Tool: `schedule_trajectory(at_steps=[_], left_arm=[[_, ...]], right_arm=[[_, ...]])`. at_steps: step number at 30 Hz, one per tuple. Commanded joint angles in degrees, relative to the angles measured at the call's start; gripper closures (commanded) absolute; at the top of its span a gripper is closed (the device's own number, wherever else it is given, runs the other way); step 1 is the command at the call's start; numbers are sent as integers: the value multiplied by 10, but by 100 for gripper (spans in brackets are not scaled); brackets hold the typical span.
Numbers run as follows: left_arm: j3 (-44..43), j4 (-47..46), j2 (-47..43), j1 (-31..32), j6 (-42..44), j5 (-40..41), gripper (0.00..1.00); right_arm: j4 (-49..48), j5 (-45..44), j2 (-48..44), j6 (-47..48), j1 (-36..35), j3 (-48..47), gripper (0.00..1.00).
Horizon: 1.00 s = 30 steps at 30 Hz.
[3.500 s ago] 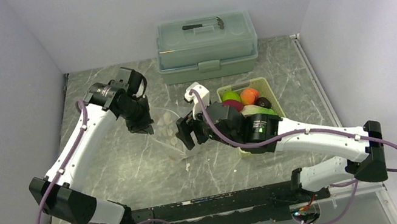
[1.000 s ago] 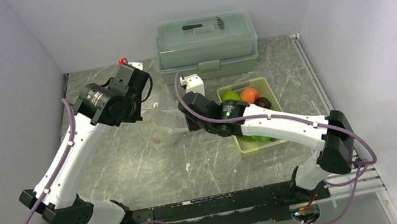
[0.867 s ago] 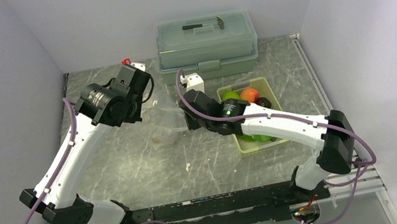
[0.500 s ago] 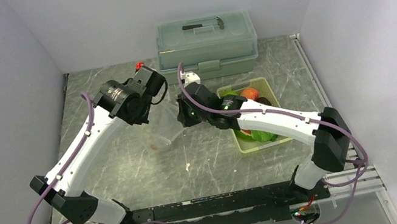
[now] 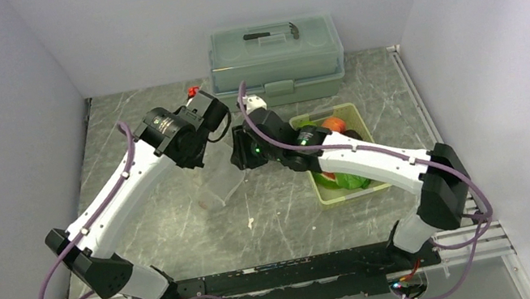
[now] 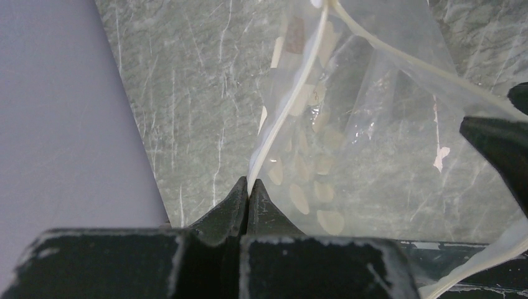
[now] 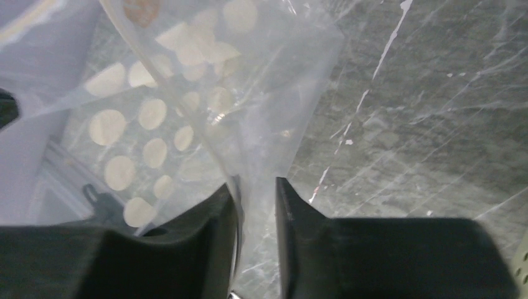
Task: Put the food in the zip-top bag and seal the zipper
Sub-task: Open the zipper of the food storage bag at the center of the board.
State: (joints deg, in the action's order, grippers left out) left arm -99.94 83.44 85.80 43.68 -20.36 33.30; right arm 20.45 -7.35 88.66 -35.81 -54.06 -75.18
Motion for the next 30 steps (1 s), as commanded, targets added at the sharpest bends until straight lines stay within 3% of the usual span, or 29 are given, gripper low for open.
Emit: schedule_trajectory(at_steps=[1, 15, 20, 30], left_arm=[[2, -15, 2, 5, -11, 5, 100], [-8, -25, 20, 5, -28, -9, 100], [-13, -26, 24, 5, -21, 2, 100], [-47, 13, 50, 5, -2, 119, 100]], right_arm=[[-21, 1, -44, 1, 2, -22, 58], [12, -11, -129, 15, 2, -20, 55], [62, -62, -159, 53, 3, -19, 46], [133, -106, -217, 93, 60, 34, 35]])
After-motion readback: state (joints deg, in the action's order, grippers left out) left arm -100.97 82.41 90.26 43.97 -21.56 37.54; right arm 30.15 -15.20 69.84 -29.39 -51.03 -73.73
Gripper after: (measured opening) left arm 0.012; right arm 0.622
